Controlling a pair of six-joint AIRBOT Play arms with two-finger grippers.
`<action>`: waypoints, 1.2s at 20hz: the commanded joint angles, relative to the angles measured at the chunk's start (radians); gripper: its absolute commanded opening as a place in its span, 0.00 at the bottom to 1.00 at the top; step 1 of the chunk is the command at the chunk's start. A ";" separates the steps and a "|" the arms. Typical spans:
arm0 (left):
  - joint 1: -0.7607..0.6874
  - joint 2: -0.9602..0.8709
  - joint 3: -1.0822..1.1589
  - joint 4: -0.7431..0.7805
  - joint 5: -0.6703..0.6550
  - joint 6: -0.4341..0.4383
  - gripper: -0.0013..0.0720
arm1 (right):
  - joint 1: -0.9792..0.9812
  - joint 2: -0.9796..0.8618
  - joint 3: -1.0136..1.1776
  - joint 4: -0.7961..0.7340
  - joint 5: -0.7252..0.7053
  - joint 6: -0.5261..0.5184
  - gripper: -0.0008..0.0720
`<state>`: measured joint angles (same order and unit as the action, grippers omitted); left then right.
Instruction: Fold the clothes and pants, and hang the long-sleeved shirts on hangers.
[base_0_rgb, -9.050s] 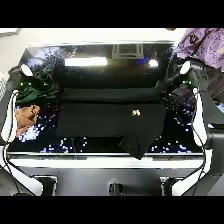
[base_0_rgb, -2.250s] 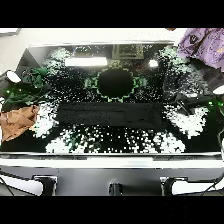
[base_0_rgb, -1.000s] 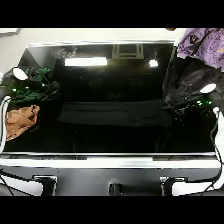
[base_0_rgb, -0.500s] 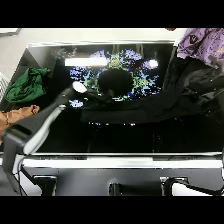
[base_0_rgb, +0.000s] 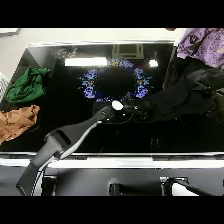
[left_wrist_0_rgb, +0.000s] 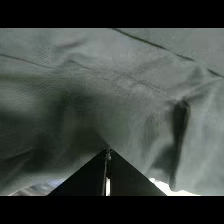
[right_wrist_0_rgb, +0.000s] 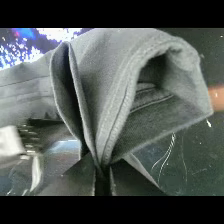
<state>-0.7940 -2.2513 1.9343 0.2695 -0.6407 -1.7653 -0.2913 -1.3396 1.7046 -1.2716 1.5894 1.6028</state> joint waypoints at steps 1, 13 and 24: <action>-0.055 -0.075 0.085 -0.061 0.065 -0.054 0.04 | 0.001 0.023 0.004 -0.019 0.012 0.006 0.05; 0.364 0.272 0.085 0.807 -0.631 -0.077 0.03 | 0.175 0.023 0.004 0.065 -0.076 0.121 0.05; 0.866 0.634 0.084 1.067 -0.890 -0.056 0.04 | 0.768 -0.271 0.004 0.059 -0.352 0.357 0.05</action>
<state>-0.0269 -1.6688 2.0186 1.2934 -1.4773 -1.8225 0.3584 -1.5047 1.7077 -1.2152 1.3148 1.9026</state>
